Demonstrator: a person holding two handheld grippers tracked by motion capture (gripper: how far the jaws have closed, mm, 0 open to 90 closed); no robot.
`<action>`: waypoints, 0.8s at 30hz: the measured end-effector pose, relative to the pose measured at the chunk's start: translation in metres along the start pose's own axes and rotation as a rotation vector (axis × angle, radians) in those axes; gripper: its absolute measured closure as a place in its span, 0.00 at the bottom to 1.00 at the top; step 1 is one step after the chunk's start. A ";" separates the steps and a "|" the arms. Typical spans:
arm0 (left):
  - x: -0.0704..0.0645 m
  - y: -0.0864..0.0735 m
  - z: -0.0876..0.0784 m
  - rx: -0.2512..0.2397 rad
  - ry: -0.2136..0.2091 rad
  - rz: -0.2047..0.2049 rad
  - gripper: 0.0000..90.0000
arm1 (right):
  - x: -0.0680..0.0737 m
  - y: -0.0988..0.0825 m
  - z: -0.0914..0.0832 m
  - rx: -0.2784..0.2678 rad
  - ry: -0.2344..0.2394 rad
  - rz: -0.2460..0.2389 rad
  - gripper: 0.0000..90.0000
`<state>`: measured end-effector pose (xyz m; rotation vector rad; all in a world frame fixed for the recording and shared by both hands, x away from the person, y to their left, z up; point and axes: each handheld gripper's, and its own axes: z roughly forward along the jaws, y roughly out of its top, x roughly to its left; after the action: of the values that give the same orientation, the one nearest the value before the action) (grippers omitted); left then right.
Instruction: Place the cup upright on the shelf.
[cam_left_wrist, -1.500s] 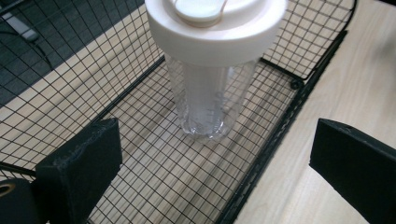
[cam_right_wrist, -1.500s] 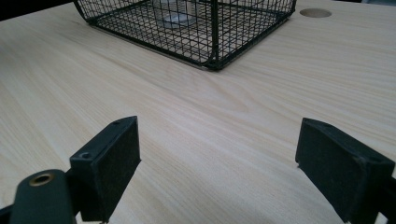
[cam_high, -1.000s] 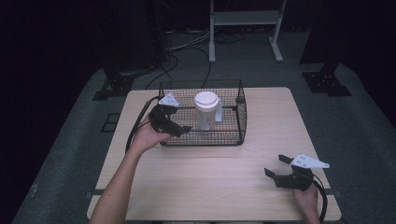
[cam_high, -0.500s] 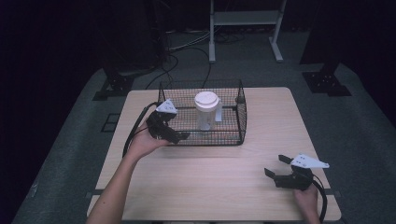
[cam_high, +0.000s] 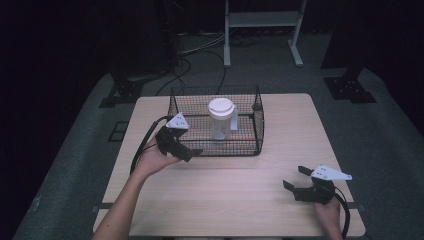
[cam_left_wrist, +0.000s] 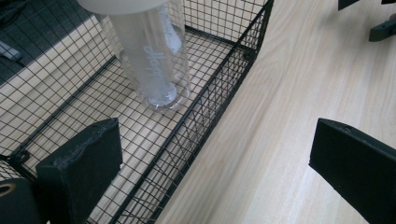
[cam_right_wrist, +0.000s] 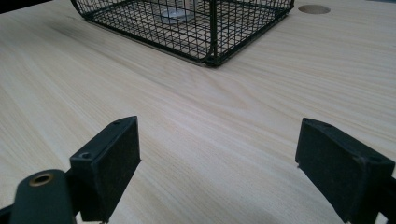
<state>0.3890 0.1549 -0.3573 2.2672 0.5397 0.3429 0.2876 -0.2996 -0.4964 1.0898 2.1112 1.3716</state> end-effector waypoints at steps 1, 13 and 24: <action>-0.001 -0.001 0.000 -0.003 -0.003 0.001 0.02 | 0.000 0.000 0.000 0.000 0.000 0.000 0.14; -0.011 -0.017 0.004 -0.005 -0.026 -0.004 0.02 | 0.000 0.000 0.000 0.000 0.000 0.004 0.14; -0.017 -0.029 0.004 -0.012 -0.031 -0.011 0.02 | 0.000 0.000 0.000 0.000 -0.002 0.004 0.14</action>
<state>0.3677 0.1623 -0.3829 2.2535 0.5328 0.3040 0.2873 -0.2996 -0.4962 1.0957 2.1085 1.3728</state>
